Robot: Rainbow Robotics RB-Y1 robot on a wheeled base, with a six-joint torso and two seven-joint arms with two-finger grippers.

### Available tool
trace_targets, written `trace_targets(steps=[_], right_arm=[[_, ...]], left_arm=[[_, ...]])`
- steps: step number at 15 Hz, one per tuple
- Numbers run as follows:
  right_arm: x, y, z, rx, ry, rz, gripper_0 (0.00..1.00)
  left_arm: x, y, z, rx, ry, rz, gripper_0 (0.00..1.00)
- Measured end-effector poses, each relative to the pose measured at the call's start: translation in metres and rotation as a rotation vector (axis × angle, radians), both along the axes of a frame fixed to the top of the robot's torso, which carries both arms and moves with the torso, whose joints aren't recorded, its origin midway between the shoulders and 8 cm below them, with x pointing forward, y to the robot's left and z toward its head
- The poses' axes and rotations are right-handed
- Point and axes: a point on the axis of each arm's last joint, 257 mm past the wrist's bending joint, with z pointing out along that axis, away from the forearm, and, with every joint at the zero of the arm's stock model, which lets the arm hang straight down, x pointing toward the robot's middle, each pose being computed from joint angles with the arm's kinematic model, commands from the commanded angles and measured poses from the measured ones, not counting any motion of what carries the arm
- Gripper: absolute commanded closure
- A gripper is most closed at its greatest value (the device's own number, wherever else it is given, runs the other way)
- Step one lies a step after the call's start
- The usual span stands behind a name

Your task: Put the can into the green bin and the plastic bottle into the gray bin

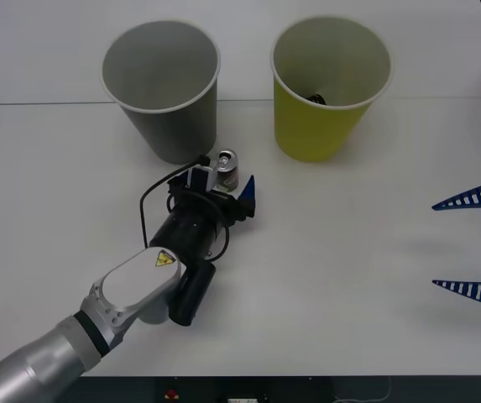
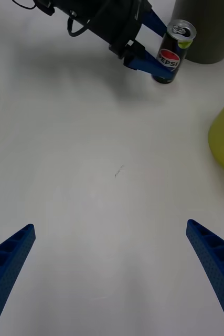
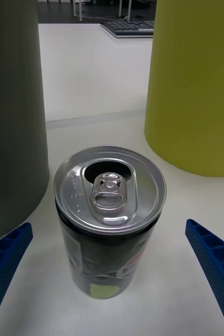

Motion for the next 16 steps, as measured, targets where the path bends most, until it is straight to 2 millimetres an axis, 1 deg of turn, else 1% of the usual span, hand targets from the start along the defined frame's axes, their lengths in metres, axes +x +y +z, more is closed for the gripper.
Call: trace_targets(steps=[6, 7, 8, 9, 16], right_arm=[[0.000, 0.000, 0.000, 0.000, 0.000, 0.000, 0.00], [0.000, 0.000, 0.000, 0.000, 0.000, 0.000, 0.00], [0.000, 0.000, 0.000, 0.000, 0.000, 0.000, 0.00], [0.000, 0.000, 0.000, 0.000, 0.000, 0.000, 0.00], [0.000, 0.000, 0.000, 0.000, 0.000, 0.000, 0.00]], left_arm=[[0.009, -0.008, 0.002, -0.007, 0.001, 0.004, 0.00], [0.010, -0.008, 0.002, -0.007, 0.001, 0.005, 0.08], [0.010, -0.008, 0.002, -0.007, 0.001, 0.005, 0.51], [0.010, -0.009, 0.002, -0.007, 0.001, 0.003, 1.00], [0.008, -0.012, 0.003, -0.002, -0.003, -0.014, 1.00]])
